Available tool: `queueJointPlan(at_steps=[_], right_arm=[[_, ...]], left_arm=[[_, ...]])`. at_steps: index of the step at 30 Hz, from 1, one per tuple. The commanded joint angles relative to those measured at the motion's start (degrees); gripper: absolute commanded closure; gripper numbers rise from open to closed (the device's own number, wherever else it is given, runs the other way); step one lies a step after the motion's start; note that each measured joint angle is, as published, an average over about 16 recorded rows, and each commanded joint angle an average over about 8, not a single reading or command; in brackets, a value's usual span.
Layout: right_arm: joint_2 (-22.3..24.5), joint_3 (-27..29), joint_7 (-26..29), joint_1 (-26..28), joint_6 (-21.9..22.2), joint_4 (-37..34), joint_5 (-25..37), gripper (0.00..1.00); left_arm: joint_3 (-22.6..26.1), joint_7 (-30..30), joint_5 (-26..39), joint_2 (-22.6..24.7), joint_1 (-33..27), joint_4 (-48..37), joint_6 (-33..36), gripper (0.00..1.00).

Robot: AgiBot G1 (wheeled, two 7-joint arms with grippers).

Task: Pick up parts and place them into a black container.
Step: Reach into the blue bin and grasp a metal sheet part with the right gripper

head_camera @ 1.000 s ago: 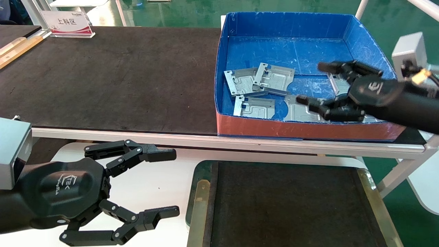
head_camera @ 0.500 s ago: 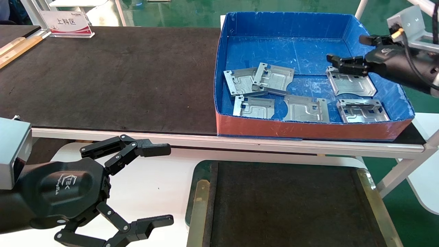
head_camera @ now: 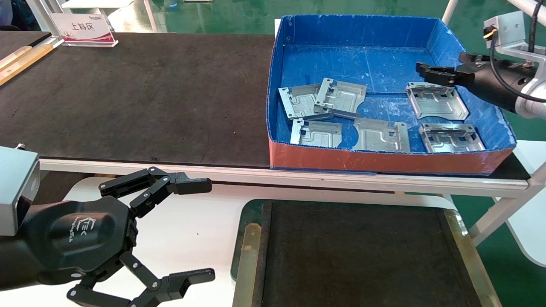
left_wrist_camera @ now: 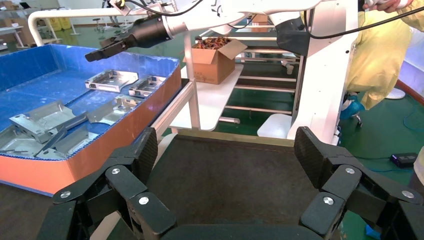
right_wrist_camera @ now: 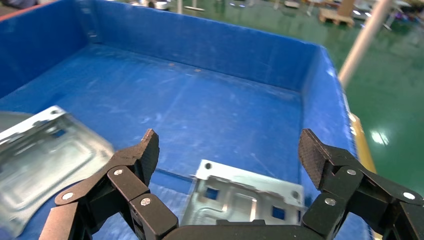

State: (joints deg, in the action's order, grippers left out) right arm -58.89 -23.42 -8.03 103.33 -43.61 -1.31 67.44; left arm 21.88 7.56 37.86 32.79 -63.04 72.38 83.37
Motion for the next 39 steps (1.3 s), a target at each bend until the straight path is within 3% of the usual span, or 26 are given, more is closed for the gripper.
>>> queueJointPlan(at_steps=[1,19,36,39], right_arm=[[-0.5,0.1,1.2,0.2,1.7,-0.9,-0.1,0.0],[-2.7,-3.0,11.2,0.6,5.4,-1.6,4.5,0.0],[-4.2,-5.1,16.3,-1.3,7.5,-0.6,7.6,0.0],[-4.3,-5.2,16.8,-1.6,7.6,-0.4,7.8,0.37]], left_arm=[[0.0,0.0,0.0,0.0,0.0,0.0,0.0,0.0],[0.0,0.0,0.0,0.0,0.0,0.0,0.0,0.0],[0.0,0.0,0.0,0.0,0.0,0.0,0.0,0.0],[0.0,0.0,0.0,0.0,0.0,0.0,0.0,0.0]])
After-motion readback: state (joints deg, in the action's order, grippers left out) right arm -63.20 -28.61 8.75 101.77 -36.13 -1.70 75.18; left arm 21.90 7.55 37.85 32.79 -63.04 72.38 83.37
